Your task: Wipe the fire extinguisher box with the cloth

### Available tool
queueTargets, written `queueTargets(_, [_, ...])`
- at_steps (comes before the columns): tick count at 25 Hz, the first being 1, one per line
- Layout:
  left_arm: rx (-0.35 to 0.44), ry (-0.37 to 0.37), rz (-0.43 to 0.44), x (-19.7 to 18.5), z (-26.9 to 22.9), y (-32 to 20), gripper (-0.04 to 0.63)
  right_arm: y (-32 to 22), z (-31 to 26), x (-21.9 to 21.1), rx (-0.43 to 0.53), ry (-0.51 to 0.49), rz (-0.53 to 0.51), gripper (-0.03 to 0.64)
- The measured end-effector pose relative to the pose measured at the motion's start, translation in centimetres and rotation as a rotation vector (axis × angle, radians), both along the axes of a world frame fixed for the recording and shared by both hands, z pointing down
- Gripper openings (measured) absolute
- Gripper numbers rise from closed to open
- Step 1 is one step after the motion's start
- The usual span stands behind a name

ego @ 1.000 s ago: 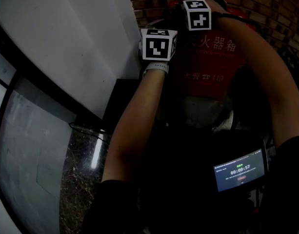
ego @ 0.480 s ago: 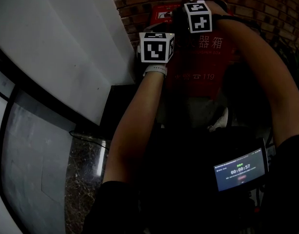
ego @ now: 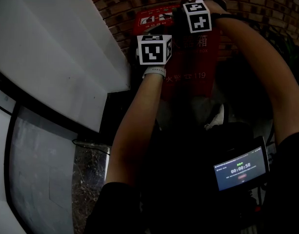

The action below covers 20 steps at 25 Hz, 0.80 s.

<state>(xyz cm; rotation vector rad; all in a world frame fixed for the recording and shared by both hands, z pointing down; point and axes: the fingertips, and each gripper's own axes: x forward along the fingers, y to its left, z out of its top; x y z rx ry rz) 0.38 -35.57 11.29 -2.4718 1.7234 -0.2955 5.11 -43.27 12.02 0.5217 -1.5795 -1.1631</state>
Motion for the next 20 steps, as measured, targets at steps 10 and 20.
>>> queueTargets(10, [-0.004,-0.023,0.041,5.4,-0.1,-0.3,0.003,-0.3,0.0,5.1,0.003,-0.015,0.03,0.029])
queueTargets(20, [-0.012,-0.003,0.092,10.7,0.0,-0.9,0.003,-0.6,-0.1,9.6,0.008,-0.029,0.06,0.029])
